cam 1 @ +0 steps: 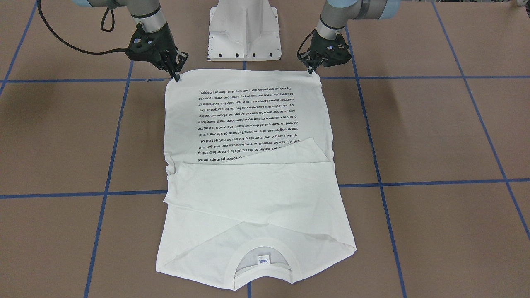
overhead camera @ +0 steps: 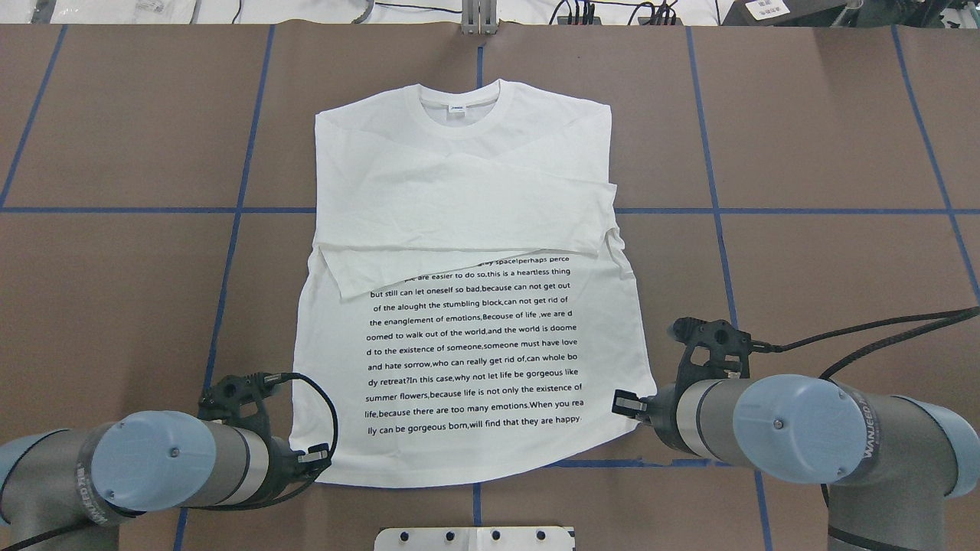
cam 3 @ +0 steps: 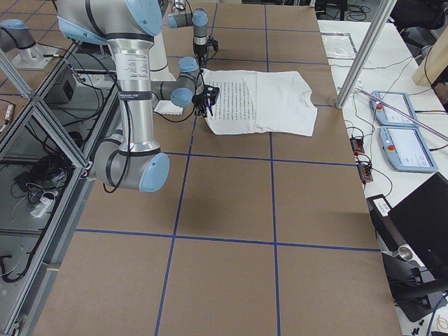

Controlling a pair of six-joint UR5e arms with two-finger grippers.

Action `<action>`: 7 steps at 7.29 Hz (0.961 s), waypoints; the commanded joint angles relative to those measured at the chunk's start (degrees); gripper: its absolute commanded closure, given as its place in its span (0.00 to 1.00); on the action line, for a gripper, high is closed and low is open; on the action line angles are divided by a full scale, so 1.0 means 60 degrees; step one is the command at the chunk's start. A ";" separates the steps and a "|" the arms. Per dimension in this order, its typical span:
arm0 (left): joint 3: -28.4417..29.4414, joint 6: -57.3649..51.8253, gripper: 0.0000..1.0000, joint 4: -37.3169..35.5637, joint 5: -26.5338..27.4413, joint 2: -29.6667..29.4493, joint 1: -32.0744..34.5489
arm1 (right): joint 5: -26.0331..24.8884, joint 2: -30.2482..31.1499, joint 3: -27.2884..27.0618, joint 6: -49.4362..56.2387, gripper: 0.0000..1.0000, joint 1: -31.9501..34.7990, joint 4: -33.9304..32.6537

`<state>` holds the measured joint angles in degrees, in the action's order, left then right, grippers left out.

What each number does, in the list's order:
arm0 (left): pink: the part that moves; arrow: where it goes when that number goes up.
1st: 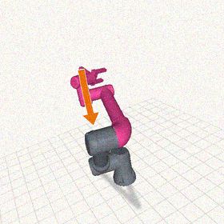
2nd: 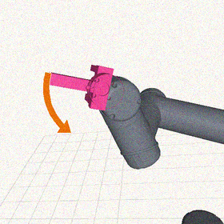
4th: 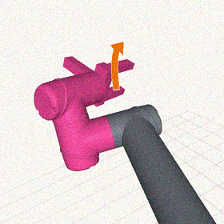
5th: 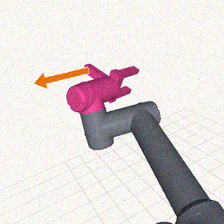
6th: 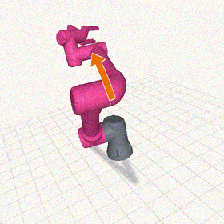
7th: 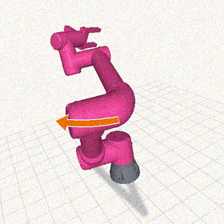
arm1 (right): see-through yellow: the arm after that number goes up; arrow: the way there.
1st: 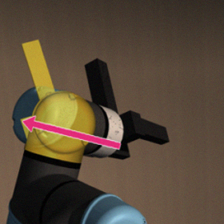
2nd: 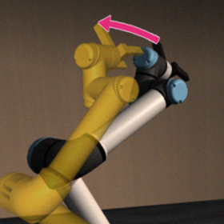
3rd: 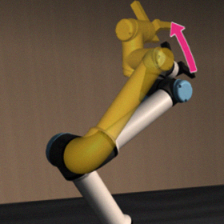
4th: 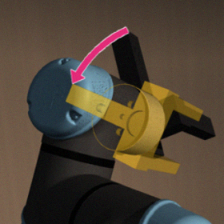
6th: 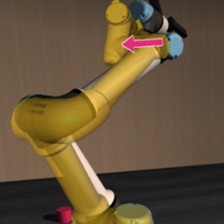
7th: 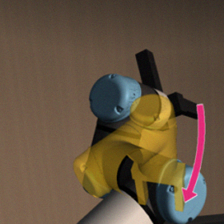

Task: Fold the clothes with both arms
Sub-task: 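Lift the hem with both grippers and fold it toward the collar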

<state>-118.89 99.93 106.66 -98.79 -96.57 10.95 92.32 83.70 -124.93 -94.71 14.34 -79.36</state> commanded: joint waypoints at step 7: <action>-0.4058 0.1083 1.00 -0.1225 0.0015 0.0933 -0.2363 | 0.3616 0.2572 -0.3537 0.0052 1.00 -0.0253 -0.0191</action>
<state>-140.59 104.57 100.05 -98.73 -90.95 0.45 107.07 97.62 -144.28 -94.32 12.48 -80.52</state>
